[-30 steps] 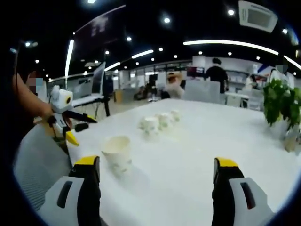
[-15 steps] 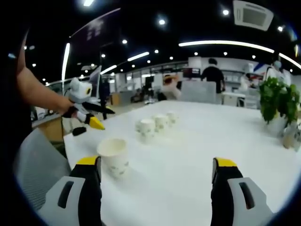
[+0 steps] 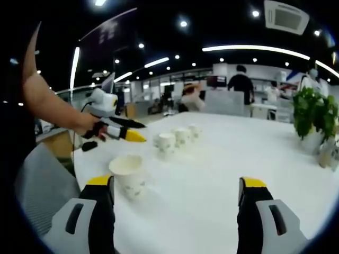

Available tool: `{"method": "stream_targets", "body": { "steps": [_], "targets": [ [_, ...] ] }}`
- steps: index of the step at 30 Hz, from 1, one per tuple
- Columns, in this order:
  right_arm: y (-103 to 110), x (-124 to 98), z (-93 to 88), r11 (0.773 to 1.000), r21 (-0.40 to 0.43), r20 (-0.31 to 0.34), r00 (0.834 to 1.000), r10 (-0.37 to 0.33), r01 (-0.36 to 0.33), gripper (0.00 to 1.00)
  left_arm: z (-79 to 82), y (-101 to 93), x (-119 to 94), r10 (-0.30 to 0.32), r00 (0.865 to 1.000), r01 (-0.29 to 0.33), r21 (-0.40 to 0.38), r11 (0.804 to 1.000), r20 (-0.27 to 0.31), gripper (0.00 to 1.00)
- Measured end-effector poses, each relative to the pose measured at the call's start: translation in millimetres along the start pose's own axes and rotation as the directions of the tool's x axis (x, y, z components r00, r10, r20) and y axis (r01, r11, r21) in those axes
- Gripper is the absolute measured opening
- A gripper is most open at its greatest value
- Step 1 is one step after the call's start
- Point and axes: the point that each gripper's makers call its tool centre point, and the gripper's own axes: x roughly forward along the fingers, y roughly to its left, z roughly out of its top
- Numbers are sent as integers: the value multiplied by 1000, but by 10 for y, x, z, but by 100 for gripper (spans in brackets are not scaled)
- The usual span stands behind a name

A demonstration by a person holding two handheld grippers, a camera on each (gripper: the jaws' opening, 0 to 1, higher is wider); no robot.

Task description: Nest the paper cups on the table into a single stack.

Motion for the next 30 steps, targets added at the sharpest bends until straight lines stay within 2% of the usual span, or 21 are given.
{"method": "stream_targets", "body": {
  "steps": [7, 11, 13, 19, 24, 25, 26, 27, 30],
  "targets": [
    [-1, 7, -20, 1000, 1, -11, 1000, -5, 5, 95, 33, -22, 300, 11, 1000, -12, 23, 1000, 16, 80],
    [27, 14, -36, 1000, -7, -20, 1000, 3, -4, 95, -11, -62, 435, -2, 1000, 2, 36, 999, 0, 79],
    [34, 15, -41, 1000, -9, -23, 1000, 4, -5, 95, -31, -43, 482, -1, 1000, 1, 35, 999, -2, 75],
    [35, 13, -56, 1000, -11, -30, 1000, 2, -2, 94, -57, 60, 566, 30, 999, -29, 39, 999, -21, 62],
    [32, 12, -65, 1000, -6, -33, 999, 0, 0, 94, -78, 83, 618, 30, 999, -28, 56, 998, -38, 53],
    [32, 12, -65, 1000, -5, -33, 999, 0, 0, 94, -93, 90, 624, 35, 998, -32, 68, 997, -47, 50],
    [32, 12, -67, 1000, -4, -34, 999, 0, 0, 93, -148, 115, 624, 48, 996, -40, 98, 994, -81, 45],
    [33, 13, -68, 1000, -5, -34, 999, 0, -1, 93, -180, 126, 627, 55, 994, -44, 104, 994, -99, 38],
    [34, 14, -66, 1000, -3, -33, 999, 1, -1, 93, -149, 85, 622, 39, 996, -33, 72, 997, -81, 37]
  ]
}}
